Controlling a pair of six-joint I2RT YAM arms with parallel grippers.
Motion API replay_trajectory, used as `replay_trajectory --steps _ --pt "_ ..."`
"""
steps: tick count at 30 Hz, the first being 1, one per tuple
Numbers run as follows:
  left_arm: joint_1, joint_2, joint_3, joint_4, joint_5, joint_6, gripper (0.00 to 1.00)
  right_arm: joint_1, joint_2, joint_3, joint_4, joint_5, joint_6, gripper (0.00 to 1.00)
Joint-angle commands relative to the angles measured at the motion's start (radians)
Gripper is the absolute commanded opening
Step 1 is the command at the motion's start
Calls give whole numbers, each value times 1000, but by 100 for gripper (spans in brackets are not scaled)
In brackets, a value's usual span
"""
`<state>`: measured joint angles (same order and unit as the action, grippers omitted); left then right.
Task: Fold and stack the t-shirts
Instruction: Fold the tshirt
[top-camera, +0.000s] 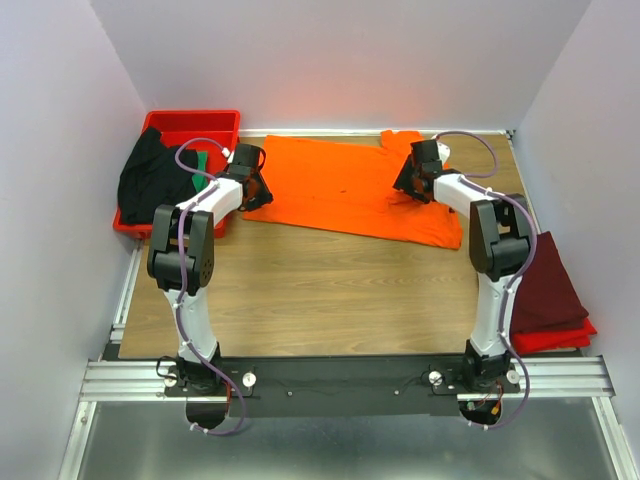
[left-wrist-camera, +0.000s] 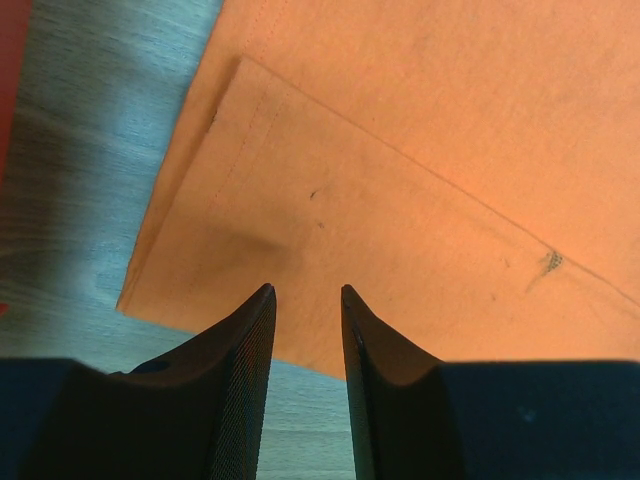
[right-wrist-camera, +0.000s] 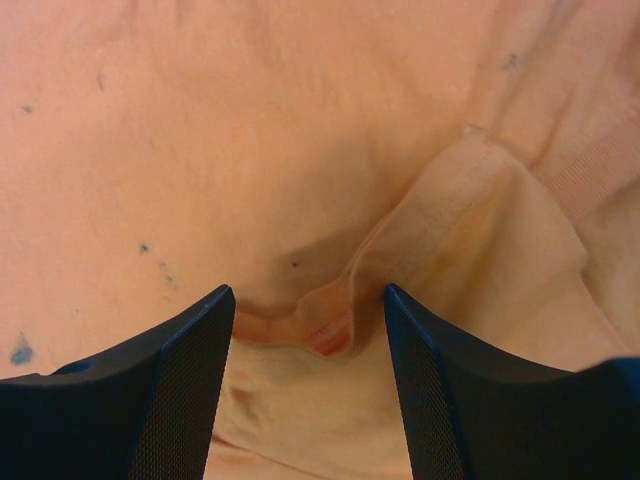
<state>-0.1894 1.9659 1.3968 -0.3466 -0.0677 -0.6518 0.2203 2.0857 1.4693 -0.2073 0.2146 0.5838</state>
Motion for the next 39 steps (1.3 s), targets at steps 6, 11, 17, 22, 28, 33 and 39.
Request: replay_trajectory --steps 6,11,17,22,28,33,39 --pt "2 11 11 -2 -21 14 40 -13 91 91 -12 11 69 68" --pt "2 16 5 0 -26 12 40 -22 85 95 -9 5 96 68" --pt "2 22 -1 5 -32 6 40 -22 25 83 0 -12 76 71" --pt "2 31 10 -3 -43 4 40 -22 -71 37 -1 -11 63 73" --pt "2 31 4 -9 -86 -9 40 -22 -242 -144 -3 19 79 74" --pt "-2 50 -16 -20 -145 -42 40 -22 -370 -296 -3 31 105 74" --pt "-39 60 -45 -46 -213 -107 40 -24 -408 -423 -3 37 136 75"
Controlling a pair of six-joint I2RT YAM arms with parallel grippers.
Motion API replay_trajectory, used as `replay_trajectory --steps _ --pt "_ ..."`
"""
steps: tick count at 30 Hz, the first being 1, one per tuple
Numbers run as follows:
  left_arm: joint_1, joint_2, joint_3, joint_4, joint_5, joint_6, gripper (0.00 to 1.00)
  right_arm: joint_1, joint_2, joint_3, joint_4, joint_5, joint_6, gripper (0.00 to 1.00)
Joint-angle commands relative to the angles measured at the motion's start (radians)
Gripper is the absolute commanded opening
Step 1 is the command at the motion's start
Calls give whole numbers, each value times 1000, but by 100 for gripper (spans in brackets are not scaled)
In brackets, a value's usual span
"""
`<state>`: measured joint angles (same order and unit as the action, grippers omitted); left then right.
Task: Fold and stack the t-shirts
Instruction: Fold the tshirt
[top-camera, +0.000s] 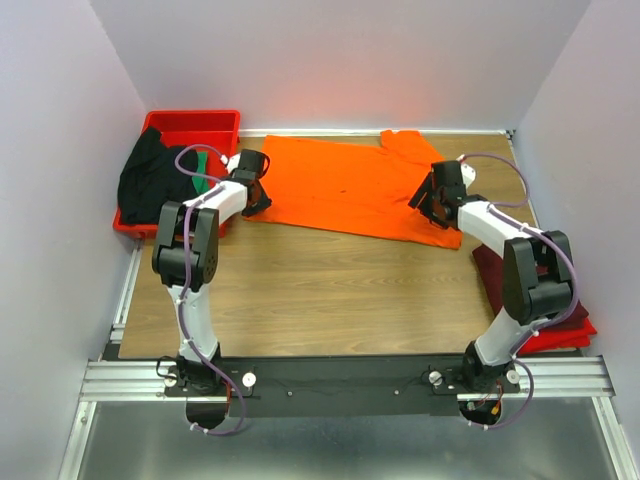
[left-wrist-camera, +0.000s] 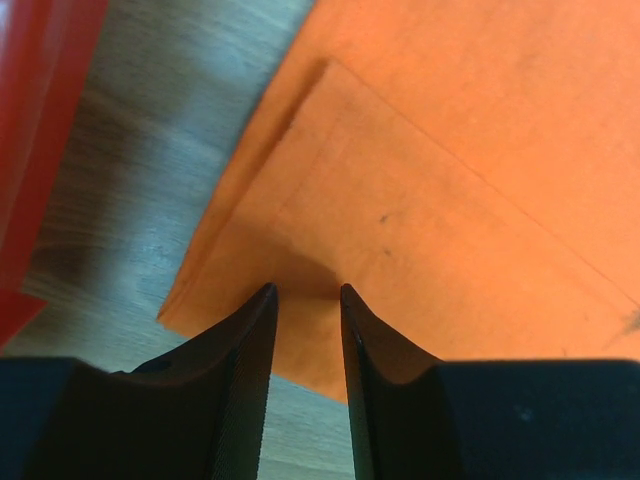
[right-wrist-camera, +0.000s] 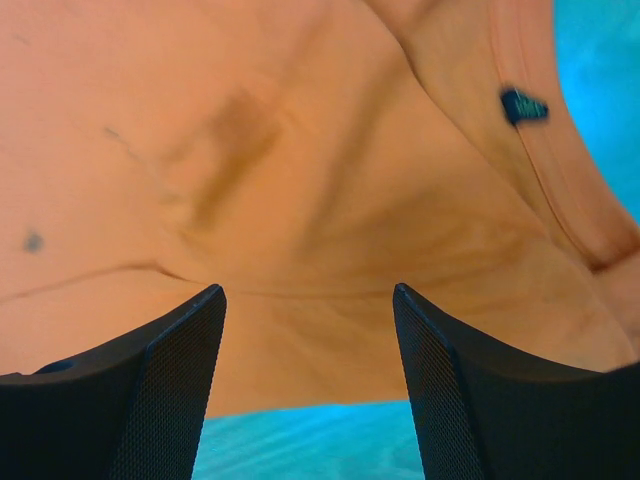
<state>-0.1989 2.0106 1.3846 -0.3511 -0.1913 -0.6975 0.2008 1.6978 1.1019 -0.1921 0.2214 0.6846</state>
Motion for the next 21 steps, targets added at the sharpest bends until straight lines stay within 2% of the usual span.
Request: replay_trajectory --steps 1,10,15,21 --pt "-36 11 -42 -43 -95 -69 40 -3 -6 -68 -18 23 44 76" --pt "-54 -85 -179 -28 -115 -123 40 -18 51 -129 -18 -14 58 76" --pt "-56 -171 -294 15 -90 -146 40 -21 17 -212 -24 -36 61 76" --pt "-57 -286 -455 70 -62 -160 40 -23 -96 -338 -46 -122 62 77"
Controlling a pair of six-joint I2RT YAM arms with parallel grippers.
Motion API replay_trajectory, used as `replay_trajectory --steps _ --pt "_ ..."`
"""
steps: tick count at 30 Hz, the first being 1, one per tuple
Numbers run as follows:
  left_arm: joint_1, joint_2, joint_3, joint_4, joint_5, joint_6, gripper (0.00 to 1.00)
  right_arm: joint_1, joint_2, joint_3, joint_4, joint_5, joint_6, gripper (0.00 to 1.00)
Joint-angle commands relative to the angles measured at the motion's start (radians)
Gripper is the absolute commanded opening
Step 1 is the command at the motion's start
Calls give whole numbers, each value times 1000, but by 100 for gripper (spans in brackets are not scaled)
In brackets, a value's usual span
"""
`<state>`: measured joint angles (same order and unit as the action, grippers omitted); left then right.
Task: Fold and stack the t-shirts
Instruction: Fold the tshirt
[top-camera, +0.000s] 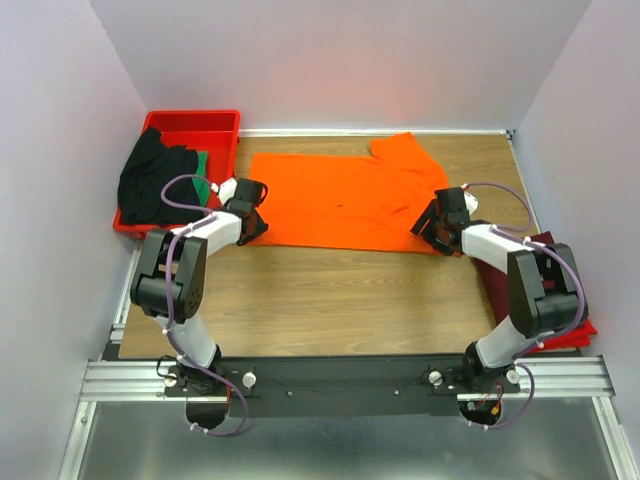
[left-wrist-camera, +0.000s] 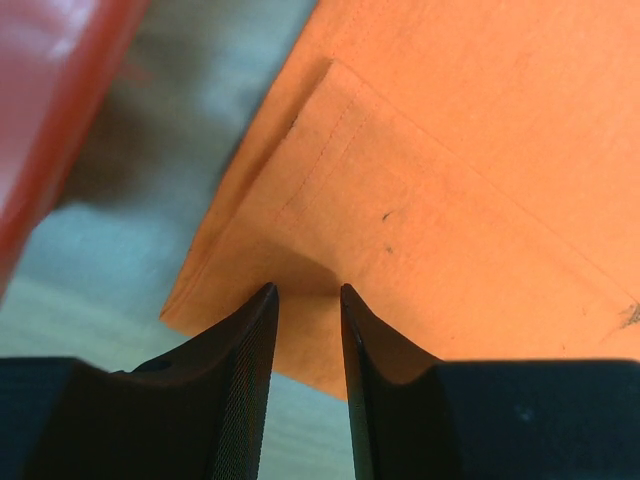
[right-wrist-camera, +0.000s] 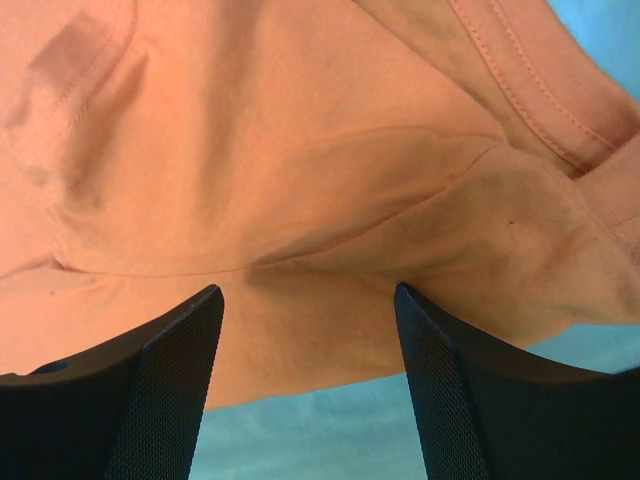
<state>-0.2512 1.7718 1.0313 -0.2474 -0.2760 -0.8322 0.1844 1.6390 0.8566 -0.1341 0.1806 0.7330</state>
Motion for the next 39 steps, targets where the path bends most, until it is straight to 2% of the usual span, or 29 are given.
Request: replay_trajectory --steps 1,10,19,25,30,34,39 --pt "-6 -63 -125 -23 29 -27 40 -5 -54 -112 -110 -89 17 77" --pt "-22 -212 -344 30 89 -56 40 -5 -249 -295 -194 -225 72 77" --pt "-39 -316 -450 11 127 -65 40 -7 -381 -327 -309 -216 79 77" --pt "-37 -356 -419 -39 86 -39 41 -22 -349 -240 -337 -136 52 78" --pt "-34 -341 -366 -58 40 -13 41 -63 -283 -199 -332 -66 14 85" --pt "-25 -305 -336 -52 46 11 41 -94 -254 -176 -322 -67 -27 85" --pt "-23 -317 -274 -75 57 57 42 -94 -297 -130 -322 -141 -75 85"
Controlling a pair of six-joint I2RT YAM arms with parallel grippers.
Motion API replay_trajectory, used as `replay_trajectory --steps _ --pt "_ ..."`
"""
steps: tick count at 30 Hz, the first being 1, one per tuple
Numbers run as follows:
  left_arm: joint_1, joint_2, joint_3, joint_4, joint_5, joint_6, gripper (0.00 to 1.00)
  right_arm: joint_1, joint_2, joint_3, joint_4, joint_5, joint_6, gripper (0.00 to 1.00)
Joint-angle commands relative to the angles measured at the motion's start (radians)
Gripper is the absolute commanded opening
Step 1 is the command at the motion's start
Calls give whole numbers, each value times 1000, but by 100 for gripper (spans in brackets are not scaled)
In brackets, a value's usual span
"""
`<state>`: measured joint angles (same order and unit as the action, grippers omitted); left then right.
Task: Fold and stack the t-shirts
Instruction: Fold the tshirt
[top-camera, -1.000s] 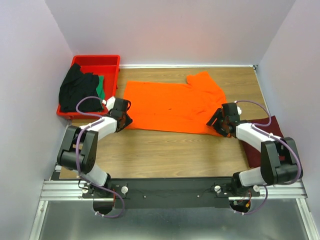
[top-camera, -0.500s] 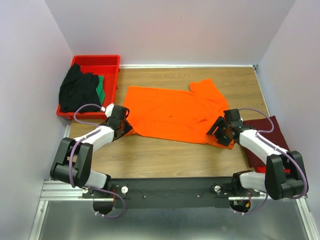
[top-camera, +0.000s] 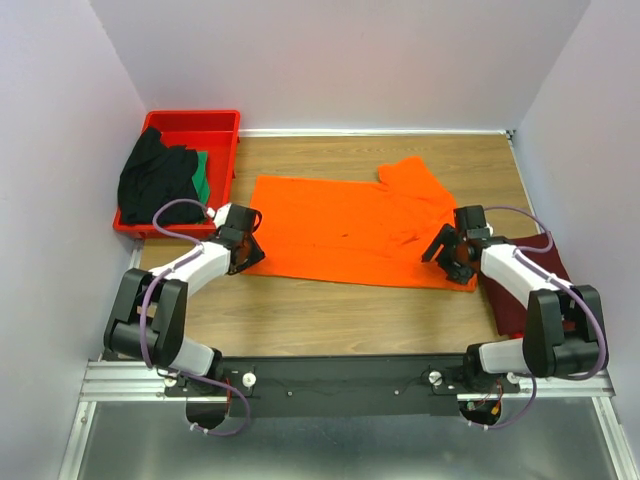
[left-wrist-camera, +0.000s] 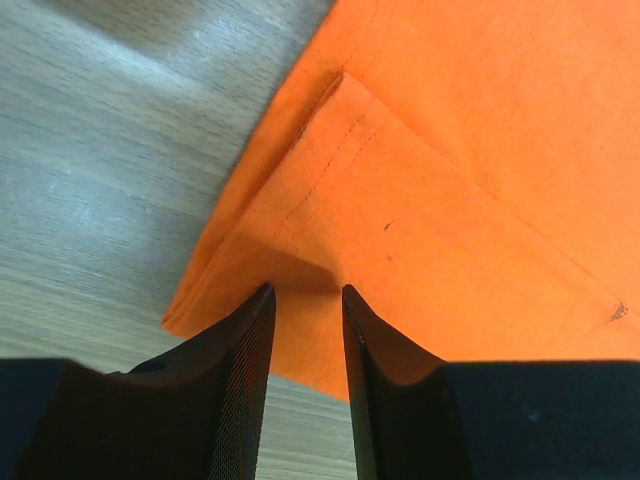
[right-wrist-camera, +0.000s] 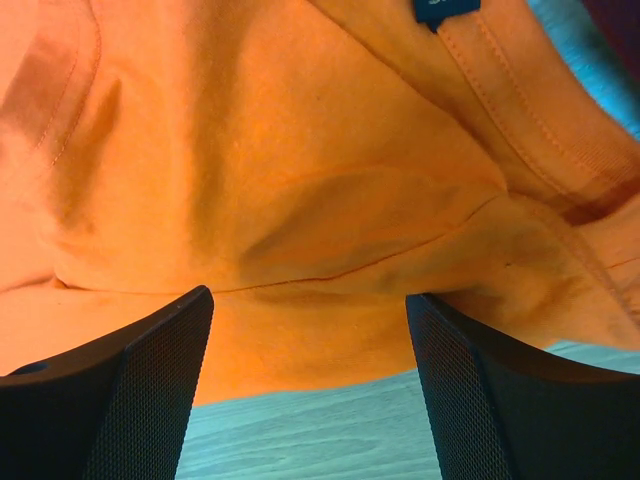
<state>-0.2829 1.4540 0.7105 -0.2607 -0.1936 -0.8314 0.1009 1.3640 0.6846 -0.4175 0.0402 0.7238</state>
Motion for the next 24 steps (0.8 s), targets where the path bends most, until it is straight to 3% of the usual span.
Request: replay_trajectory --steps 1,6,9,12,16,24 --pt "8 -7 62 -64 -23 64 42 -10 -29 53 -38 -19 -76 85" --pt "8 -43 211 -127 -14 83 43 -10 -57 182 -38 -101 -107 87" --pt "8 -29 311 -127 -18 81 43 -10 -2 266 -23 -71 -109 88" --pt "11 99 467 -124 -55 78 43 -9 72 395 29 21 -118 91" --pt "25 303 712 -187 -127 65 44 -15 293 561 104 93 -130 92" --pt "48 670 1180 -313 -285 144 43 -20 679 933 174 89 -205 92"
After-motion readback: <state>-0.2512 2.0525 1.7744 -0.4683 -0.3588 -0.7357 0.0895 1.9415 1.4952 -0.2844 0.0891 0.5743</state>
